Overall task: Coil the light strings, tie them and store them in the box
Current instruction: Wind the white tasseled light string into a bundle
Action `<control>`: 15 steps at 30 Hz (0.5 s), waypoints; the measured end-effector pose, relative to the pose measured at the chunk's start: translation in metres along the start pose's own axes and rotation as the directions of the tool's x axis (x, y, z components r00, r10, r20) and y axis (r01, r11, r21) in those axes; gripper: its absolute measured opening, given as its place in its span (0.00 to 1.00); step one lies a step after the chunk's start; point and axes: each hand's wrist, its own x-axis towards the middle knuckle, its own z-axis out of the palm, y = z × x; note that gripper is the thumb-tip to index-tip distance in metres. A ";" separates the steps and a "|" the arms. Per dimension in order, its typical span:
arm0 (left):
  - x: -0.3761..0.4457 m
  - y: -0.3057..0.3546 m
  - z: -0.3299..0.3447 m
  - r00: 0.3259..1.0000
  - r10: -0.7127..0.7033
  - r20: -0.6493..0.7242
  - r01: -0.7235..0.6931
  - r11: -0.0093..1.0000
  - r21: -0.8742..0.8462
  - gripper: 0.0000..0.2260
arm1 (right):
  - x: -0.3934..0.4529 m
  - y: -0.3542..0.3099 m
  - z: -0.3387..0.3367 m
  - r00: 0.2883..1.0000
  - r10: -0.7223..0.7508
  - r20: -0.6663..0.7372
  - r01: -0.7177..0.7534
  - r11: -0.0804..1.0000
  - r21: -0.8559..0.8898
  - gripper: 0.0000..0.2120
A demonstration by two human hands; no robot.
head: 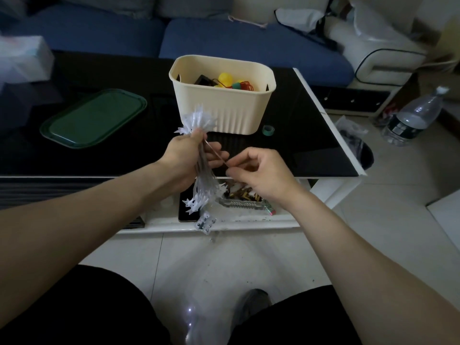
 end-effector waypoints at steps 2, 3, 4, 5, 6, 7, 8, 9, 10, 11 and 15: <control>0.001 0.001 0.000 1.000 -0.015 0.012 0.016 0.998 -0.059 0.13 | -0.001 0.000 0.000 1.000 0.003 0.030 -0.002 1.000 -0.015 0.07; 0.001 0.002 0.000 0.999 -0.025 0.029 0.027 0.996 -0.082 0.13 | -0.001 -0.001 0.001 0.999 0.026 0.022 -0.026 0.999 0.020 0.09; 0.001 0.004 0.001 0.998 -0.032 0.050 0.037 0.995 -0.095 0.14 | 0.000 -0.001 0.003 0.998 0.057 -0.013 -0.056 0.995 0.085 0.10; 0.001 0.005 0.001 0.997 -0.035 0.069 0.042 0.994 -0.099 0.14 | 0.003 0.001 0.006 0.994 0.092 -0.057 -0.082 0.983 0.166 0.11; 0.000 0.006 0.002 0.996 -0.037 0.086 0.046 0.994 -0.097 0.15 | 0.005 0.001 0.008 0.988 0.118 -0.101 -0.093 0.970 0.225 0.09; -0.001 0.007 0.003 0.994 -0.037 0.103 0.046 0.995 -0.091 0.14 | 0.008 0.001 0.010 0.983 0.130 -0.129 -0.096 0.965 0.244 0.07; -0.003 0.009 0.005 0.992 -0.035 0.117 0.046 0.995 -0.088 0.14 | 0.010 -0.001 0.012 0.984 0.124 -0.129 -0.091 0.968 0.233 0.06; -0.004 0.009 0.006 0.991 -0.035 0.131 0.047 0.995 -0.088 0.14 | 0.010 -0.002 0.014 0.991 0.107 -0.086 -0.086 0.971 0.221 0.08; -0.005 0.010 0.008 0.989 -0.034 0.142 0.047 0.994 -0.094 0.14 | 0.009 -0.004 0.016 0.997 0.081 -0.010 -0.077 0.974 0.214 0.10; -0.005 0.010 0.009 0.989 -0.034 0.146 0.050 0.993 -0.105 0.14 | 0.008 -0.007 0.019 0.995 0.061 0.077 -0.077 0.973 0.219 0.11; -0.006 0.012 0.011 0.992 -0.044 0.122 0.064 0.984 -0.164 0.13 | 0.006 -0.008 0.030 0.983 0.013 0.181 -0.031 0.994 0.101 0.14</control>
